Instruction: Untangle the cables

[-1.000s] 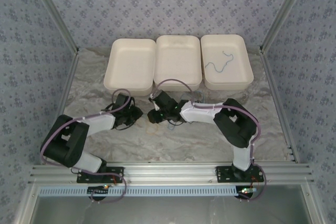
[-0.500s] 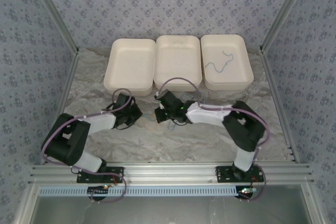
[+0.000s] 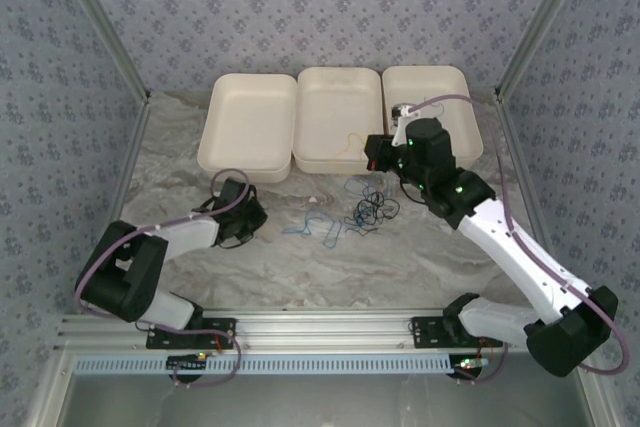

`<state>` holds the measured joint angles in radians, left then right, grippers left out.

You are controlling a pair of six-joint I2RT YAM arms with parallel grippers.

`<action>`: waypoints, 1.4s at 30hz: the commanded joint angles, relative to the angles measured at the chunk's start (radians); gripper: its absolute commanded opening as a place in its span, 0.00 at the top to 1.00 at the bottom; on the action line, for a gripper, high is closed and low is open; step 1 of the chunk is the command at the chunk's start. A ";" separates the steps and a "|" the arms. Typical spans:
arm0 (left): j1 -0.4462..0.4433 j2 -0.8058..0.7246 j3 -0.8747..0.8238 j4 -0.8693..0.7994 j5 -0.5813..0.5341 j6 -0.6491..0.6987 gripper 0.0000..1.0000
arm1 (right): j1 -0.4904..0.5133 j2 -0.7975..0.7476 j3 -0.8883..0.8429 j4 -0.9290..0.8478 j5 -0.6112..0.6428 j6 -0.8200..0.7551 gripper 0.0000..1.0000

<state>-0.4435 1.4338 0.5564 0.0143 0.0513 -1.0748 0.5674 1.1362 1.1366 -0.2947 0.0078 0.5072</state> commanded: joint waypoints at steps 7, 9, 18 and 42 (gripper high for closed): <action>-0.241 -0.346 0.117 -0.342 -0.219 0.024 0.71 | 0.017 -0.005 0.027 -0.141 -0.023 -0.020 1.00; -0.274 -0.397 0.137 -0.331 -0.223 0.064 0.56 | 0.021 0.008 0.028 -0.145 -0.065 -0.022 1.00; -0.452 -0.447 0.073 0.134 -0.029 0.337 0.30 | 0.020 0.015 0.115 -0.219 -0.137 0.048 1.00; -0.107 -0.397 -0.032 0.338 0.313 -0.647 0.27 | 0.087 0.017 0.026 0.108 -0.531 -0.079 1.00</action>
<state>-0.5568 1.0195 0.5175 0.2096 0.2558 -1.5421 0.6388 1.1339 1.1763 -0.2687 -0.4469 0.4679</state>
